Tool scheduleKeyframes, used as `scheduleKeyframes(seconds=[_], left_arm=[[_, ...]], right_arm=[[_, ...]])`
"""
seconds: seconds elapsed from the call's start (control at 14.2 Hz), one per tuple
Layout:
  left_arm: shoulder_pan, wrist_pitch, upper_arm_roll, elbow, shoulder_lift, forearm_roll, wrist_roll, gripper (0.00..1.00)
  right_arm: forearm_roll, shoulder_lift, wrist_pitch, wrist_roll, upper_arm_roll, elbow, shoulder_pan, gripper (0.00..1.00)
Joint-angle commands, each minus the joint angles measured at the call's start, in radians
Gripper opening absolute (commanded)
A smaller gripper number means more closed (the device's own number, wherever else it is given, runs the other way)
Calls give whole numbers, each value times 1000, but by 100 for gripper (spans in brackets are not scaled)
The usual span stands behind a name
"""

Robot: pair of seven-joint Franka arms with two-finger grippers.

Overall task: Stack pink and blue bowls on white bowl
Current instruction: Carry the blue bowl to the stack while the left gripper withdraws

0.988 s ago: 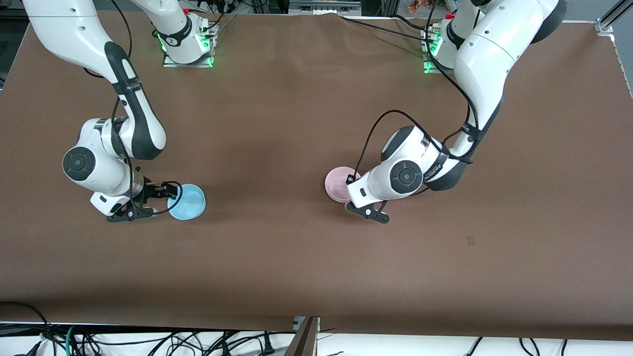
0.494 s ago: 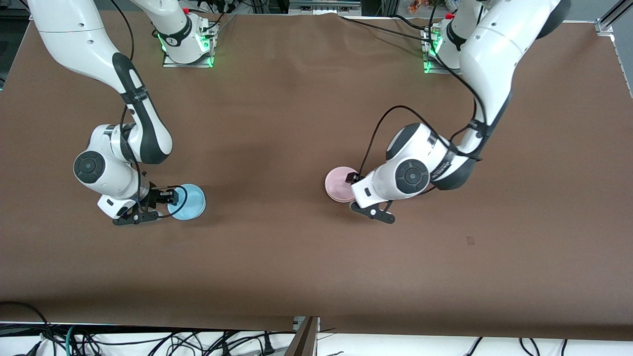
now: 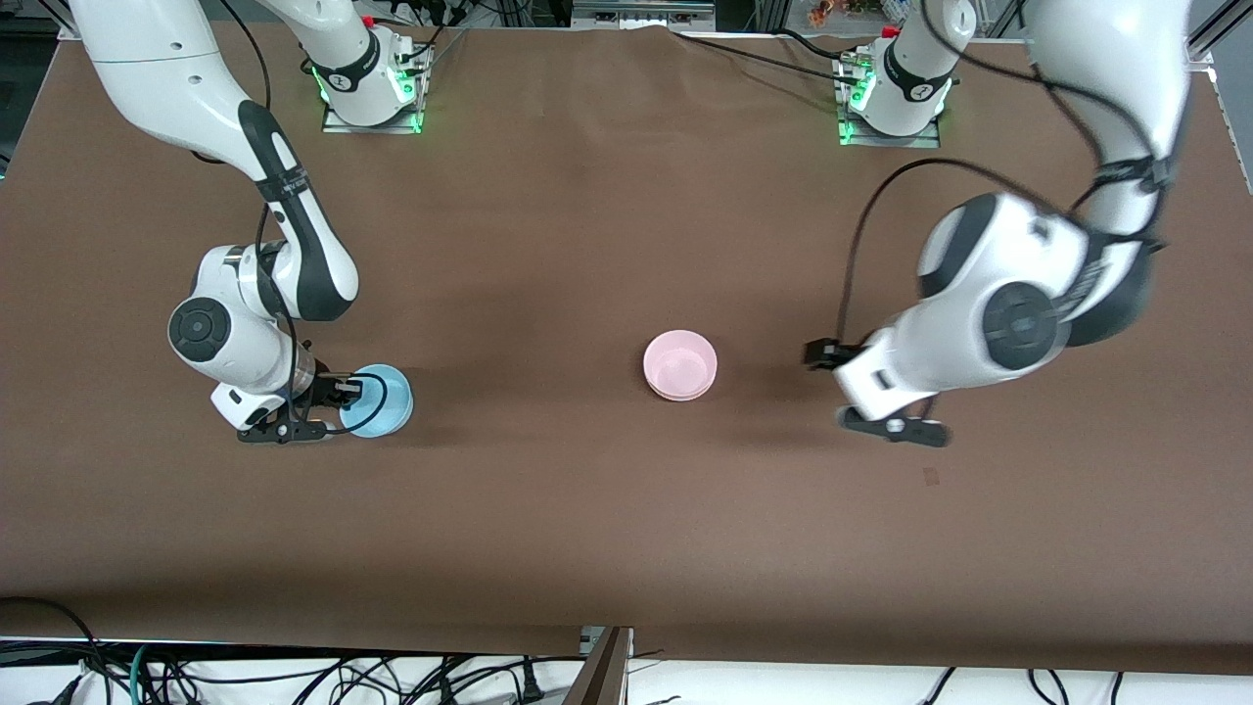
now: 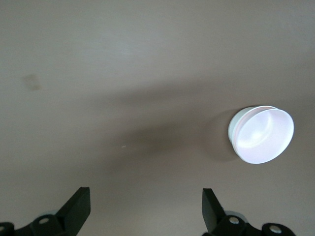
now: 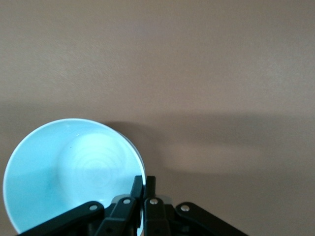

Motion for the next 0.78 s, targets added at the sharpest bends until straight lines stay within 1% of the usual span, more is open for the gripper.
scheduleKeyframes(seconds=[0.0,0.07,0.21,0.35,0.42,0.49,0.63,0.71], left_arm=[[75,-17,-6,-24,-66,17,116,100],[99,-31,-5,-24,-89,18,148,100],[139,-90,-4,-22,-128,17,150,100],[167,-132,-6,-21,-155,18,155,100],[172,-138,-3,-22,-178,17,153,100],[185,-143,-3,-21,-193,17,153,100],[199,-158,0,-21,-224,13,153,100],[204,-187,-1,-12,-228,12,153,100]], right_arm=[[11,8,-25,48,-4,31,19,0],[11,5,-90,78,-1,68,24,0],[11,5,-254,218,34,184,51,0],[12,5,-348,348,63,263,89,0],[19,5,-370,399,77,275,105,0],[38,2,-376,443,106,280,116,0],[98,3,-378,525,160,298,125,0],[118,3,-378,557,183,306,133,0]])
